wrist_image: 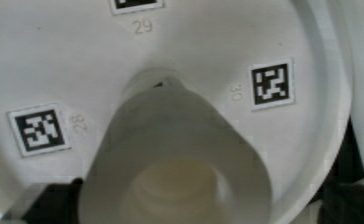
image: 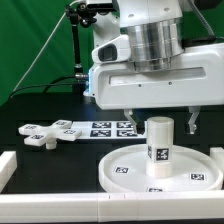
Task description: Assemble round table
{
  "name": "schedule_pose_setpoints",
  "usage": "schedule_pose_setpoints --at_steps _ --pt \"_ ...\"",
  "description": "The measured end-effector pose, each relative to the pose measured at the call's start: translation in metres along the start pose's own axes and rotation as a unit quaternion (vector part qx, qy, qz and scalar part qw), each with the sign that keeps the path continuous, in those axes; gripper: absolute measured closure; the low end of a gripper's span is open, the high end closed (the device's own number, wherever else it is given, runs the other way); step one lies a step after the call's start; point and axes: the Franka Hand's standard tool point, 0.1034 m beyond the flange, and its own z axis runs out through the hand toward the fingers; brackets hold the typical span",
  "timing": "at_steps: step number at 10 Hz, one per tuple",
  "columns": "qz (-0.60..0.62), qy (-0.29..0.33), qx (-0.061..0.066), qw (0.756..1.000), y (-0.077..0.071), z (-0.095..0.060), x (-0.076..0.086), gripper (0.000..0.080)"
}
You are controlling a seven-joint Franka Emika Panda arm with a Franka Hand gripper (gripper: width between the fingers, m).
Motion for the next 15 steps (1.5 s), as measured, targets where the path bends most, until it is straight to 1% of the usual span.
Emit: schedule_pose_setpoints --at_steps 2,5,7,8,9,10,12,13,14,15 --pt "-0.103 -0.001 -0.007 0.995 0.0004 0.0003 -0.0002 0.0150" --pt "-0.189 -0.002 -0.010 0.982 0.0030 0.0004 0.0000 0.0150" --pt "-0.250 -0.003 -0.010 0.968 0.0043 0.0006 0.0001 0.0150" --pt "-0.320 -0.006 -0.013 0.947 0.0058 0.0016 -0.0003 0.0150" --pt "-0.369 -0.006 -0.020 0.929 0.0042 0.0019 -0.0002 0.0150" --pt "-0.424 -0.012 -0.024 0.905 0.0048 0.0031 -0.0017 0.0150" --pt "-0.502 -0.017 -0.029 0.864 0.0045 0.0039 -0.0024 0.0150" --pt "-0.528 -0.021 -0.031 0.848 0.0034 0.0043 -0.0035 0.0150" --pt "-0.574 -0.034 -0.032 0.818 0.0046 0.0064 -0.0065 0.0150" --pt "-0.602 -0.049 -0.024 0.797 0.0056 0.0098 -0.0096 0.0150"
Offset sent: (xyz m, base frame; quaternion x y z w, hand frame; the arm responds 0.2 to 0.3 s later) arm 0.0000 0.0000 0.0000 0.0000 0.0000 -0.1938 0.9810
